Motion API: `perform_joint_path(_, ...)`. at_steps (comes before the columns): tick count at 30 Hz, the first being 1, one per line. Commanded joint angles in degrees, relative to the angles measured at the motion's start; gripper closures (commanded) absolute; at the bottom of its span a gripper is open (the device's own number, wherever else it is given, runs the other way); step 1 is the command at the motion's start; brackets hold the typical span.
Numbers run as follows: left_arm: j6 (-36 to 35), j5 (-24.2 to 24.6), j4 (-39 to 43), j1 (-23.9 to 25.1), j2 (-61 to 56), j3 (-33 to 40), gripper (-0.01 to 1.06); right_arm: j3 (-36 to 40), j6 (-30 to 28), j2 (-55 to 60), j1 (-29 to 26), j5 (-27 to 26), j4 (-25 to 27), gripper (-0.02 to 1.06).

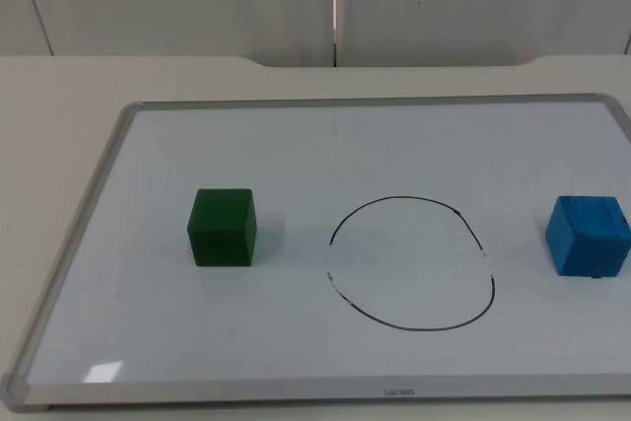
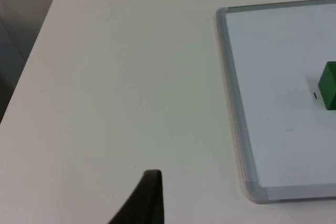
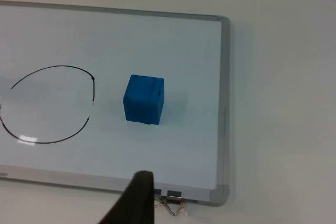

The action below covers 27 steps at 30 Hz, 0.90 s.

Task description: Push the two cubes into the marked area.

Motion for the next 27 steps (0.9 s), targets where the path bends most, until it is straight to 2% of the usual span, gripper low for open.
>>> perform_joint_path(1,-0.5,-0.7,0.1,0.1,0.5,0.2,0.0,0.3,-0.5,-0.3,0.0,-0.2,-0.3,-0.01)
perform_joint_path(10,-0.5,-0.7,0.1,0.1,3.1,0.2,0.0,0.3,-0.5,-0.3,0.0,-0.2,-0.3,-0.01)
perform_joint_path(17,-0.5,-0.7,0.1,0.1,3.5,0.2,0.08,0.3,-0.5,-0.3,0.0,-0.2,-0.3,-0.01)
perform_joint_path(27,-0.3,-0.7,-0.7,0.1,3.5,0.2,0.09,0.3,-0.5,-0.3,0.0,-0.2,-0.3,-0.01)
